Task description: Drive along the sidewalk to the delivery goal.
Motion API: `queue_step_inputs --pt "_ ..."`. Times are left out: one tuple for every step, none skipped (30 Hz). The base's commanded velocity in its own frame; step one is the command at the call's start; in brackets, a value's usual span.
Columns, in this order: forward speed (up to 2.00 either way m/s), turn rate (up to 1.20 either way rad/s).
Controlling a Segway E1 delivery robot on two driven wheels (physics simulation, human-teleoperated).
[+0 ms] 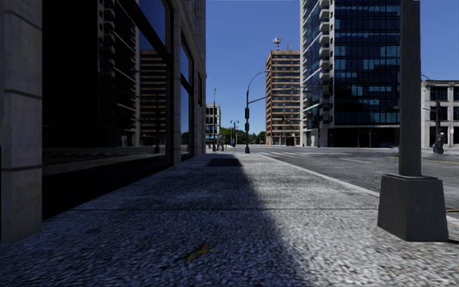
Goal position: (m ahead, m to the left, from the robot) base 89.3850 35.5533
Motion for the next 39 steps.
queue_step_inputs --pt "2.00 0.00" --pt "2.00 0.00" --pt "2.00 0.00" --pt "2.00 0.00" --pt "2.00 0.00" --pt "2.00 0.00" --pt "2.00 0.00" --pt "2.00 0.00" --pt "2.00 0.00" --pt "2.00 0.00" --pt "2.00 0.00" --pt "2.00 0.00" --pt "2.00 0.00" --pt "2.00 0.00" --pt "2.00 0.00" --pt "2.00 0.00" --pt "2.00 0.00" --pt "2.00 0.00" --pt "2.00 0.00" --pt "2.00 0.00" --pt "2.00 0.00" --pt "2.00 0.00" --pt "2.00 0.00" --pt "2.00 0.00" --pt "2.00 0.00" --pt "2.00 0.00" --pt "2.00 0.00" --pt "2.00 0.00" --pt "2.00 0.00" --pt "2.00 0.00" --pt "2.00 0.00" --pt "2.00 0.00" --pt "2.00 0.00" --pt "2.00 0.00" --pt "2.00 0.00" --pt "2.00 0.00" --pt "2.00 0.00" --pt "2.00 0.00" --pt "2.00 0.00"
